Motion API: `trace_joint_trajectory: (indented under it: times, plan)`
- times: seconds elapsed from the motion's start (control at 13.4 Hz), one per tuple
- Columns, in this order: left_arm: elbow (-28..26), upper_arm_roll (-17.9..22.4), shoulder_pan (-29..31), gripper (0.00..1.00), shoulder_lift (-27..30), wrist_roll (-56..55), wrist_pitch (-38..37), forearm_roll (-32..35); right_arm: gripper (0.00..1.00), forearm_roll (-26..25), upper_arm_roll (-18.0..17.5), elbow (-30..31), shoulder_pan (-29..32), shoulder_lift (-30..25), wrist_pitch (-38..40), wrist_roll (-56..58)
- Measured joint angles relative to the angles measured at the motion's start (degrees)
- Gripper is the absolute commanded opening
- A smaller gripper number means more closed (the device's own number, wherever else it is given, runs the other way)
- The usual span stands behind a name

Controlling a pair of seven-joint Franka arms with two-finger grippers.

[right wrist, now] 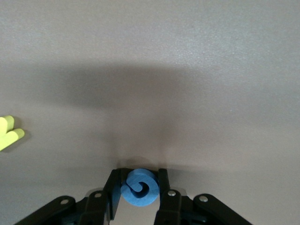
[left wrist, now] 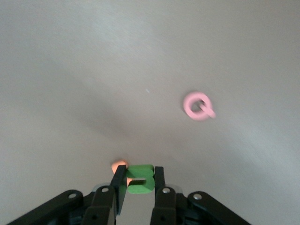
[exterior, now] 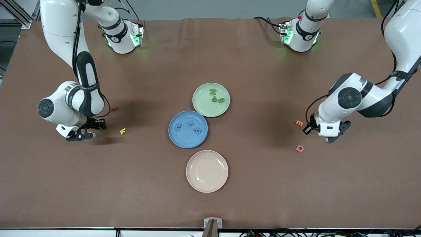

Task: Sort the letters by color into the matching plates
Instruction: 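Carry the g to the blue plate while the left gripper carries n to green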

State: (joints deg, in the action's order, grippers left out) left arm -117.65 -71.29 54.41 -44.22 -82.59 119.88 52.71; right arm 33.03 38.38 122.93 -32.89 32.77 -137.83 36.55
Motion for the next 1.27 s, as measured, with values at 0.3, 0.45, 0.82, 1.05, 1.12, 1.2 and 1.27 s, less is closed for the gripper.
trace_joint_trajectory:
  times: [0.3,0.45,0.82,1.05,1.12,1.2,1.27]
  plan:
    - [-2.1,-4.0,-3.7,0.00,-0.1,-5.1,-0.8,-0.1,0.18,0.7,-0.5,-1.3,-2.6,-0.3,1.1,-1.5]
    - [-2.6,-4.2,-9.1,0.00,-0.2,-10.6,-0.8,-0.1,0.18,0.7,-0.6,-2.7,-4.7,-0.7,2.6,-4.7]
    - [-2.7,-4.0,-24.5,0.00,-0.3,-25.9,-0.6,-0.2,0.18,0.3,-0.5,-9.6,-10.8,-1.4,11.9,-17.9]
    - [-2.7,-0.8,-33.9,0.00,-0.5,-35.1,2.4,-0.2,0.16,-4.1,-0.7,-18.4,-13.1,-1.5,20.6,-31.6]
    - [-2.7,0.7,-36.9,0.00,-0.5,-38.0,4.2,-0.2,0.16,-5.1,-1.0,-20.9,-14.4,-1.4,21.9,-36.4]
    - [-2.7,2.3,-39.9,0.00,-0.6,-40.5,6.1,-0.2,0.17,-5.4,-1.3,-22.8,-16.1,-1.2,22.4,-40.7]
    - [-2.7,3.8,-42.4,0.00,-0.6,-42.3,7.8,-0.2,0.17,-5.4,-1.6,-24.4,-17.8,-0.7,22.5,-44.6]
